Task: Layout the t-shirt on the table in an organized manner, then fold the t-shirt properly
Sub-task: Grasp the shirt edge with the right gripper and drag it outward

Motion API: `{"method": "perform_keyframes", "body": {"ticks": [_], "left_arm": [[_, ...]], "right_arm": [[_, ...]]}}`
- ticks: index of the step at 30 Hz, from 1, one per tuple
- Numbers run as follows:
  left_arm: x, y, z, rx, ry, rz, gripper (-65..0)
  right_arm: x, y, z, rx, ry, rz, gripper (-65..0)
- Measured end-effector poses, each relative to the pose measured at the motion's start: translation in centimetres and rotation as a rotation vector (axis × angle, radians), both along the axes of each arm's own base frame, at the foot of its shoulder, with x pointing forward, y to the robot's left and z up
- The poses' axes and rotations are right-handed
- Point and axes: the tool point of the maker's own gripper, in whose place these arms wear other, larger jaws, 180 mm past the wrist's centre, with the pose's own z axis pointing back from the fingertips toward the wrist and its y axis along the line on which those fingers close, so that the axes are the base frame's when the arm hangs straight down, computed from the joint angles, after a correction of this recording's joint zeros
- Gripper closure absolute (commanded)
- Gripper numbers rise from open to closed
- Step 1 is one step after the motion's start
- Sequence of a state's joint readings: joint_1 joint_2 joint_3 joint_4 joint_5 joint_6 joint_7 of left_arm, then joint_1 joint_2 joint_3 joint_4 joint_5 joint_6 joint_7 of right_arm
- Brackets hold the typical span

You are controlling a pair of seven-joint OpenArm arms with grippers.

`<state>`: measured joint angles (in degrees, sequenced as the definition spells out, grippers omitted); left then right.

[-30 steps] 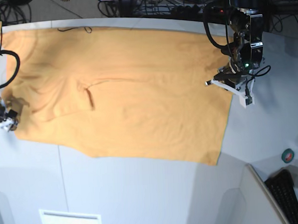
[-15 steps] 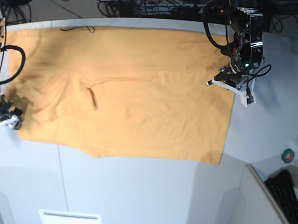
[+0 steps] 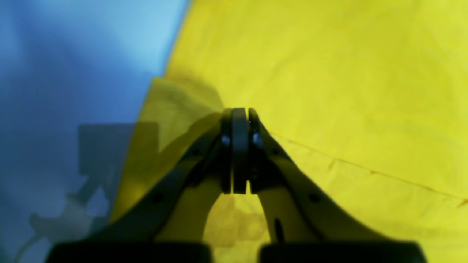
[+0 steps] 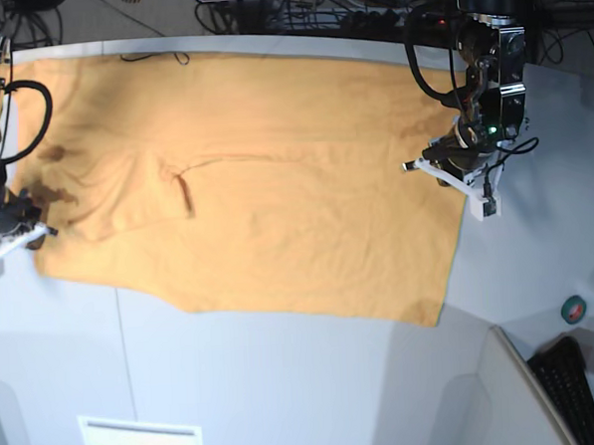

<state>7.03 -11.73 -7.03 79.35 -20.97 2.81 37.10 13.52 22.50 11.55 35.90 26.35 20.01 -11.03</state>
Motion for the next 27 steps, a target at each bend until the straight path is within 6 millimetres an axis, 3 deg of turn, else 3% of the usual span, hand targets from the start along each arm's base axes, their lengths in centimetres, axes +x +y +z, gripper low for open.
{"method": "perform_keyframes", "body": {"ticks": [3, 6, 8, 13, 16, 20, 27], "left_arm": [[-0.1, 0.1, 0.0, 0.003, 0.002, 0.003, 0.0], [-0.3, 0.1, -0.1, 0.004, 0.008, 0.002, 0.0], [-0.4, 0.1, -0.2, 0.004, 0.011, 0.003, 0.0], [-0.6, 0.7, -0.2, 0.013, 0.012, 0.008, 0.0], [-0.5, 0.6, -0.1, 0.012, 0.009, 0.007, 0.0], [-0.5, 0.6, -0.2, 0.010, 0.013, 0.007, 0.0], [-0.4, 0.6, -0.2, 0.010, 0.011, 0.008, 0.0]], "right_arm": [[0.6, 0.5, 1.7, -0.032, -0.061, 0.043, 0.0], [0.4, 2.5, 2.8, -0.038, -0.105, 0.087, 0.0], [-0.7, 4.2, 2.9, -0.023, -0.074, 0.139, 0.0], [-2.9, 3.9, 6.0, -0.041, -0.098, 0.108, 0.0], [-4.4, 5.7, 7.5, -0.035, -0.113, 0.125, 0.0], [-6.7, 9.1, 8.0, -0.002, -0.086, 0.179, 0.0], [-11.1, 12.3, 7.0, 0.050, -0.002, 0.195, 0.0]]}}
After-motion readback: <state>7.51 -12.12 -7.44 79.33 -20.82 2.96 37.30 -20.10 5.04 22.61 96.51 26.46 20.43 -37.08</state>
